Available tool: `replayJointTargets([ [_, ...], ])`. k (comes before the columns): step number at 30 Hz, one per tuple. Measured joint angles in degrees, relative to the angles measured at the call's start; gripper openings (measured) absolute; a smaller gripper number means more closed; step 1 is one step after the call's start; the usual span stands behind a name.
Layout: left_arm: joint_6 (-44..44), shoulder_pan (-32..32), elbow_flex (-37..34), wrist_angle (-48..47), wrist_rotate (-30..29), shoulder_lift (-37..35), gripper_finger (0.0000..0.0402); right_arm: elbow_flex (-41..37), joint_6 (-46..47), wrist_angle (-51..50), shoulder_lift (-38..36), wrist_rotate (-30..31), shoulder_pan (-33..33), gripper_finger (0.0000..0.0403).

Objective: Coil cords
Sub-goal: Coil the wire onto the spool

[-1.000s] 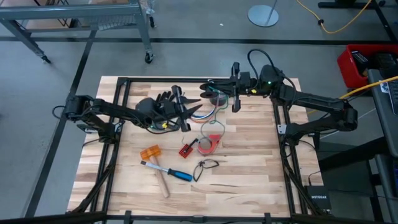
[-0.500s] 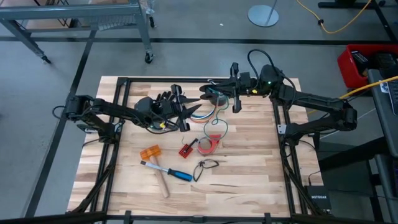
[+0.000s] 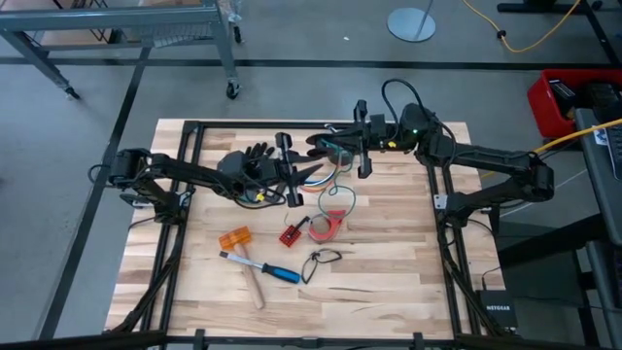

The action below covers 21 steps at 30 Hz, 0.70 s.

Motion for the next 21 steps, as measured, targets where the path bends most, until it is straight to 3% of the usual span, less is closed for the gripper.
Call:
replayJointTargets([
  [9,-2.53,-2.19,0.07,-3.36,-0.81,0.0,0.0039,-0.04,-0.33,-3.2,-2.61,-0.95,-1.26,0.0001],
  [14,-1.29,-2.88,0.07,-4.18,-4.4,0.0,0.0072,-0.04,-0.36,-7.13,-5.47,-1.02,-2.25,0.0001],
  [21,-1.56,-2.77,0.07,-4.15,-4.72,0.0,0.0128,-0.04,0.11,-8.32,-5.62,-3.5,-2.19,0.0001],
])
